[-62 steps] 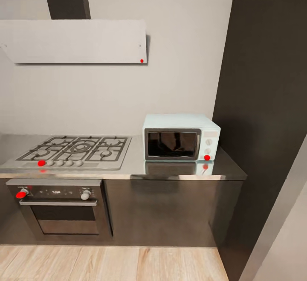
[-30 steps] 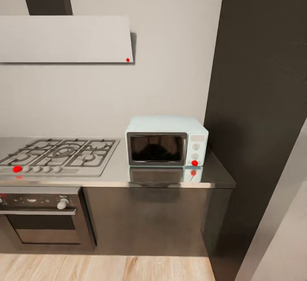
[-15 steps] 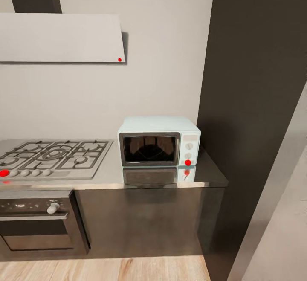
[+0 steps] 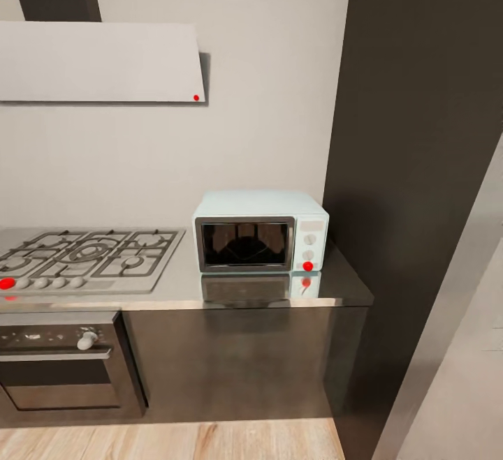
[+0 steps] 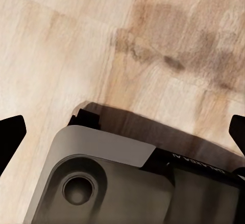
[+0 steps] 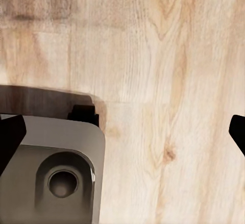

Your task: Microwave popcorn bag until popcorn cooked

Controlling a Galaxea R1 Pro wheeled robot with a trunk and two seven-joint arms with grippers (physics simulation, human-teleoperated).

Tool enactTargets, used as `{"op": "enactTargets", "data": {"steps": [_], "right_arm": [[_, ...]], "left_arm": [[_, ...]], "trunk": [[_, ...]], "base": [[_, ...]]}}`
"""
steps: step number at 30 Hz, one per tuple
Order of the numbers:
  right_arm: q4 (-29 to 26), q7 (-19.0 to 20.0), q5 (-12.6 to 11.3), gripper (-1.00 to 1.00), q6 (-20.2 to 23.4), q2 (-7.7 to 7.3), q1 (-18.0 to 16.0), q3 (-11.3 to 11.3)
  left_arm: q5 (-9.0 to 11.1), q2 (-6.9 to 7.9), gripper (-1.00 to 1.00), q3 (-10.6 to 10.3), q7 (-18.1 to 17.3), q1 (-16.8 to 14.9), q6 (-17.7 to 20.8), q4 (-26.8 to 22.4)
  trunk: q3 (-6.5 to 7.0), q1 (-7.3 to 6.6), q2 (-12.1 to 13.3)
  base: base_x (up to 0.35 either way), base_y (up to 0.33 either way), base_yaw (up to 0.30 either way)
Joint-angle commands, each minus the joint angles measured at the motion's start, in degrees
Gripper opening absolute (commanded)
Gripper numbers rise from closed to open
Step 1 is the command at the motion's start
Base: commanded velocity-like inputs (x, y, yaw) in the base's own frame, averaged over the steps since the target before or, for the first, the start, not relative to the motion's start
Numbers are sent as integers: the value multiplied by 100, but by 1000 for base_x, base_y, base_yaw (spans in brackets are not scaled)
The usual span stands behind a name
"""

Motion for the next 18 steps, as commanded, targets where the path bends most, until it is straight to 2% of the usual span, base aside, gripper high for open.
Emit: {"op": "enactTargets", "data": {"steps": [1,5,8,9,14,15,18], "right_arm": [[14,-19,53,100,7,-1,-8,-45],[-17,-6,222,100,5,62,-8,-52],[-283,39,306,100,3,103,-8,-68],[-685,68,313,100,3,194,-8,-74],[-1705,94,320,100,63,465,-8,-69],[-2214,96,305,100,122,557,-8,-67],[-3102,104,285,100,549,762,-8,-64]], "left_arm": [[56,0,100,-48,-26,-4,-14,5],[51,0,100,-48,-26,-4,-13,5],[53,0,100,-48,-26,-4,-15,4],[51,-2,100,-48,-26,-4,-17,4],[49,-8,100,-56,-26,-4,-16,5],[49,-8,100,-56,-26,-4,-14,6],[49,-9,100,-56,-26,-4,-13,6]], "trunk": [[-6,0,-4],[-6,0,-4],[-6,0,-4],[-6,0,-4],[-6,0,-4],[-6,0,-4],[-6,0,-4]], "base": [[0,0,0],[0,0,0],[0,0,0],[0,0,0],[0,0,0],[0,0,0],[0,0,0]]}}
